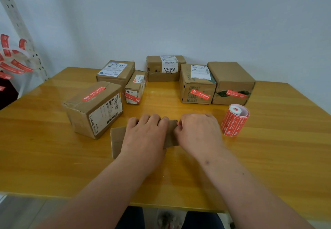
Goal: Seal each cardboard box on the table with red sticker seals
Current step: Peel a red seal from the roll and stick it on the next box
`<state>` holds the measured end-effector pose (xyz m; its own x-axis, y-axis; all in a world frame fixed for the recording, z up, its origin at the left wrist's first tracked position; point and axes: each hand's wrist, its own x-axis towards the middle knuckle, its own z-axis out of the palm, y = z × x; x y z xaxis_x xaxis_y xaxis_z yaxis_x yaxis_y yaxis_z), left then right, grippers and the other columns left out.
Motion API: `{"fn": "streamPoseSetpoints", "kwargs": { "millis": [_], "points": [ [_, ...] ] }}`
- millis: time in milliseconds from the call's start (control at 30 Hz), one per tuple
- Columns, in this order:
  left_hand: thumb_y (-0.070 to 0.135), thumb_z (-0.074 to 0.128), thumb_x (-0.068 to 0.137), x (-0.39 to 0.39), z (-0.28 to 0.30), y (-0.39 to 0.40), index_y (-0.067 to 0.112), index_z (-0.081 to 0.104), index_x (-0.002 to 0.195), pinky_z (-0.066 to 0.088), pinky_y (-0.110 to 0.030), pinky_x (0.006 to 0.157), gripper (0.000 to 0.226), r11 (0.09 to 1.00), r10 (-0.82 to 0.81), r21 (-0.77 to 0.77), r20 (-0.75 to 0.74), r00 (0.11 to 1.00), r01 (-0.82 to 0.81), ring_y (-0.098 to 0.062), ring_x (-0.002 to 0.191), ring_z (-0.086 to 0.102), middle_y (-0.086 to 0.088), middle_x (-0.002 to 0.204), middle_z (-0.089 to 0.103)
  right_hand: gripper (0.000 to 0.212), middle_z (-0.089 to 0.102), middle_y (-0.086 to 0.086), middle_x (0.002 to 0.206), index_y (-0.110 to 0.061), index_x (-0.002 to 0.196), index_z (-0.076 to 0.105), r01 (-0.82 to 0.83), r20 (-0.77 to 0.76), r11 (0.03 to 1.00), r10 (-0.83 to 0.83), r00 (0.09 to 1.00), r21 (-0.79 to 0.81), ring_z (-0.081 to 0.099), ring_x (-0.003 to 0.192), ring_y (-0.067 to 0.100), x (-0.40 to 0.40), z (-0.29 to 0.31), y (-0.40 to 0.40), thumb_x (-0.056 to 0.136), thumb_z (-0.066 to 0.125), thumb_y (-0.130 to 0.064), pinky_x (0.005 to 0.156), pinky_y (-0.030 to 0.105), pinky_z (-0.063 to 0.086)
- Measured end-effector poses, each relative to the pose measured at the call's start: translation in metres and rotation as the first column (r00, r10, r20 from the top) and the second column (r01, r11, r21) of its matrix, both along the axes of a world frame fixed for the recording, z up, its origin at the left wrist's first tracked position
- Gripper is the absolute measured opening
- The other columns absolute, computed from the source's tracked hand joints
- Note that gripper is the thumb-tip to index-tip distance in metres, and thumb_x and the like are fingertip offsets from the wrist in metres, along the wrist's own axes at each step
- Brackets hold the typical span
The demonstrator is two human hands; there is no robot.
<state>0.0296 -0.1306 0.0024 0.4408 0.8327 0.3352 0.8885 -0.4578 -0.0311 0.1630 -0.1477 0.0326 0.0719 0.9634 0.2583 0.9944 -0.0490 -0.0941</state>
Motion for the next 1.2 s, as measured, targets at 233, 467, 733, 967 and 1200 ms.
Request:
{"fn": "streamPoseSetpoints", "kwargs": {
  "millis": [233,467,733,967,1200],
  "points": [
    [0.048,0.063,0.082,-0.002,0.001,0.002,0.034,0.025,0.142,0.024,-0.038,0.106,0.073,0.999,0.012,-0.047,0.092,0.996,-0.008,-0.017,0.129,0.035,0.009,0.139,0.039,0.017,0.064,-0.002,0.072,-0.017,0.078,0.065,0.037,-0.499,0.997,-0.067,0.864,-0.069,0.061,0.07,0.016,0.012,-0.002,0.004,0.088,0.055,-0.026,0.064,0.035,0.056],
    [0.05,0.068,0.079,0.0,0.0,0.002,0.034,0.023,0.144,0.022,-0.039,0.109,0.08,0.998,0.029,-0.06,0.132,0.991,-0.021,-0.016,0.132,0.033,0.01,0.142,0.039,0.023,0.059,-0.012,0.081,-0.025,0.088,0.061,0.036,-0.631,0.998,-0.06,0.774,-0.05,0.055,0.075,0.006,0.01,-0.006,0.003,0.086,0.06,-0.048,0.056,0.022,0.039],
    [0.051,0.067,0.079,-0.004,-0.002,0.004,0.036,0.023,0.143,0.021,-0.038,0.11,0.08,0.998,0.03,-0.067,0.183,0.983,-0.018,-0.015,0.133,0.033,0.012,0.142,0.038,0.021,0.059,-0.008,0.075,-0.025,0.077,0.056,0.036,-0.556,0.999,-0.047,0.83,-0.03,0.052,0.065,0.004,0.01,-0.001,0.004,0.096,0.055,-0.035,0.049,0.02,0.031],
    [0.052,0.072,0.076,-0.007,-0.002,0.005,0.037,0.021,0.144,0.018,-0.037,0.111,0.087,0.998,0.03,-0.064,0.226,0.974,-0.016,-0.014,0.135,0.03,0.012,0.145,0.035,0.021,0.064,-0.002,0.082,-0.018,0.081,0.058,0.019,-0.684,0.999,-0.044,0.728,-0.044,0.055,0.071,0.01,0.013,0.005,0.007,0.097,0.055,-0.031,0.054,0.021,0.037],
    [0.05,0.074,0.074,-0.011,-0.002,0.008,0.037,0.023,0.142,0.018,-0.037,0.112,0.086,0.997,0.035,-0.071,0.304,0.952,-0.014,-0.013,0.134,0.032,0.012,0.145,0.036,0.019,0.065,0.001,0.086,-0.014,0.087,0.06,0.042,-0.783,0.999,-0.044,0.621,-0.024,0.062,0.081,0.015,0.016,0.009,0.008,0.097,0.054,-0.029,0.071,0.033,0.054]
  ]
}}
